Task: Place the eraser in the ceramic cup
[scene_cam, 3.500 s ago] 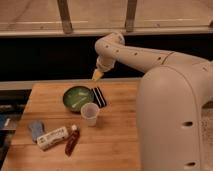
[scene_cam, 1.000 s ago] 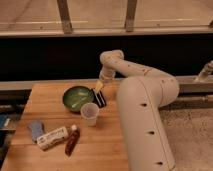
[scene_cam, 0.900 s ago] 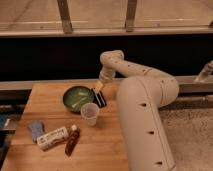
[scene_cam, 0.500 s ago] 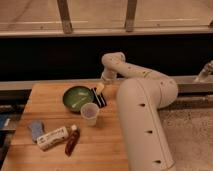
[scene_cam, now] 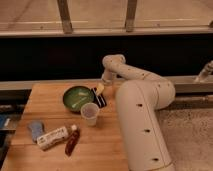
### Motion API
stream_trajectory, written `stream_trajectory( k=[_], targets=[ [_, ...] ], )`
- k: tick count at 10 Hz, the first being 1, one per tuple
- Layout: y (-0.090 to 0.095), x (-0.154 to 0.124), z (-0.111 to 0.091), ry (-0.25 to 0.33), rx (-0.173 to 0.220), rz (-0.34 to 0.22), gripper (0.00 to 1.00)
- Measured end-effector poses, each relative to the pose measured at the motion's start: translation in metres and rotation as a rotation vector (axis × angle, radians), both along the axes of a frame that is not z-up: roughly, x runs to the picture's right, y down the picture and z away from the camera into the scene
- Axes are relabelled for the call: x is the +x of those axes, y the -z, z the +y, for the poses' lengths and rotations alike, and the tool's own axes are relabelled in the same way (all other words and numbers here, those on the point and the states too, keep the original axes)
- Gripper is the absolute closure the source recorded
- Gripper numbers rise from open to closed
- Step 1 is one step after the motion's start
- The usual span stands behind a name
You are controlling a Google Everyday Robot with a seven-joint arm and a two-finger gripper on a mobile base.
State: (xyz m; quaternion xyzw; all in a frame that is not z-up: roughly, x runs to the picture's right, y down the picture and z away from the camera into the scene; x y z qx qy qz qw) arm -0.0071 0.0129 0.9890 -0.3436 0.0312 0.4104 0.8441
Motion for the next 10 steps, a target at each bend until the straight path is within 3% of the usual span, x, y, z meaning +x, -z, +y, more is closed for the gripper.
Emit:
stream_trajectory(
  k=[6, 10],
  targets=[
    [0.0, -0.05, 0.001, 0.054, 0.0, -0.098, 0.2],
    [0.004, -0.065, 0.006, 0.08, -0.006, -0.134, 0.2]
  ],
)
